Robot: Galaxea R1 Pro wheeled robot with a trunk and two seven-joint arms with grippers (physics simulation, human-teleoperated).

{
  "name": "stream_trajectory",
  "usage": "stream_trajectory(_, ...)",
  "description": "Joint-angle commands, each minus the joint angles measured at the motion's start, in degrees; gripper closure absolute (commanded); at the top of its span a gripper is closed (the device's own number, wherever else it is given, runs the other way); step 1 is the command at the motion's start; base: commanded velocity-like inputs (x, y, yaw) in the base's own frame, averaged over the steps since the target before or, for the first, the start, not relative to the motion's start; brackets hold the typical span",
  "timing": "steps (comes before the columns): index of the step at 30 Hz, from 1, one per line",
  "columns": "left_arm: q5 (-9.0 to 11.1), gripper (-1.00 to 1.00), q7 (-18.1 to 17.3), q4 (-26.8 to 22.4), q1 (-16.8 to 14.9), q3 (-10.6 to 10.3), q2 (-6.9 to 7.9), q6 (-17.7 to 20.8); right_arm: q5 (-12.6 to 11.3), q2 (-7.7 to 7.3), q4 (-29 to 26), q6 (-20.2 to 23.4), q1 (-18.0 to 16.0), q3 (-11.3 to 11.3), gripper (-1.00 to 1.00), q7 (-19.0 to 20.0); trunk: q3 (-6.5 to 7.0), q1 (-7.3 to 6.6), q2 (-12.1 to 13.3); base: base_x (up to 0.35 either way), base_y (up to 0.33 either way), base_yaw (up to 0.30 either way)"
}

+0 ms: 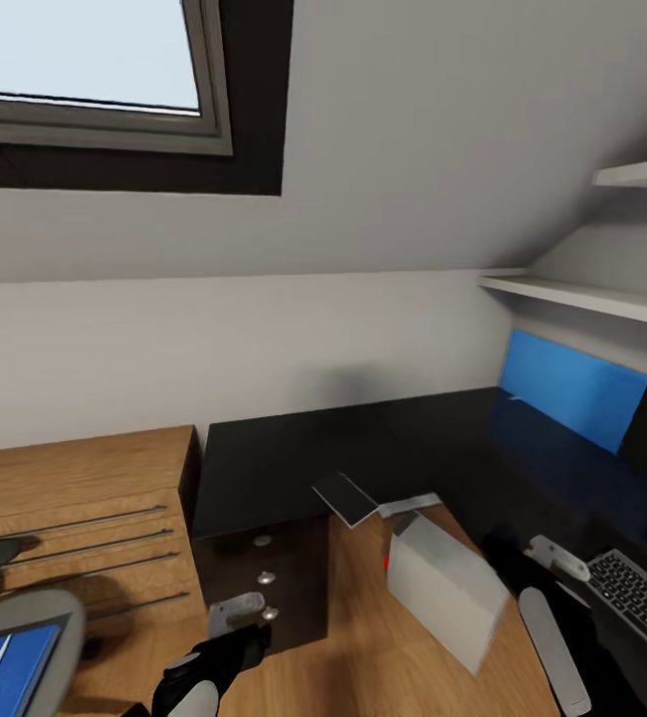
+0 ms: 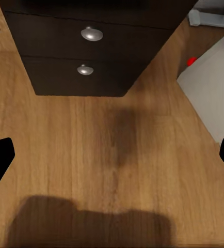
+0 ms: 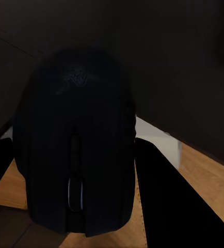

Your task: In the bedroom, organize the workspace by keeping the computer under the desk, ensuring the monitor is on the desk, placing the keyboard on the desk next to the monitor, placing the mouse on the desk next to the keyboard, moving the folder from the swivel chair onto the desk next to the mouse, stacking the notebook on top of the folder with the pen on top of the notebook, and positioning the swivel chair next to the desk.

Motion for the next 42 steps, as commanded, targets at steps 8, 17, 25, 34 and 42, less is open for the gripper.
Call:
stream_trajectory(8,0.32,-1.0,0.41,5.0,-0.08,-0.59,-3.54,0.03,-0.22,0.06,0.56,0.09,-0.05,0.53,1.0,-0.18,-0.13,0.02,-0.1,0.0,0.0,-0.034)
stream_trajectory(17,0.48,-1.0,-2.61,26.04,-0.08,-3.84,-3.33,-11.52,-0.21,0.18,4.63,-0.58,-0.05,0.8,1.0,-0.13,-0.13,0.02,-0.1,0.04,0.0,0.0)
stream_trajectory(25,0.44,-1.0,-2.67,27.68,-0.08,-4.71,-3.71,-11.49,-0.08,0.0,4.66,-0.65,-0.05,0.69,1.0,-0.1,-0.13,0.02,-0.1,0.245,-0.05,0.0)
stream_trajectory(34,0.38,-1.0,-2.68,28.9,-0.08,-4.77,-4.52,-11.53,0.13,-0.02,4.82,-0.7,-0.12,0.62,1.0,-0.22,-0.13,0.02,-0.1,0.157,-0.236,0.0)
stream_trajectory(42,0.39,-1.0,-2.68,29.03,-0.08,-4.88,-4.69,-11.46,3.53,-0.8,11.41,-1.4,-1.33,0.23,1.0,-0.82,-0.13,0.02,-0.1,0.117,-0.222,0.0)
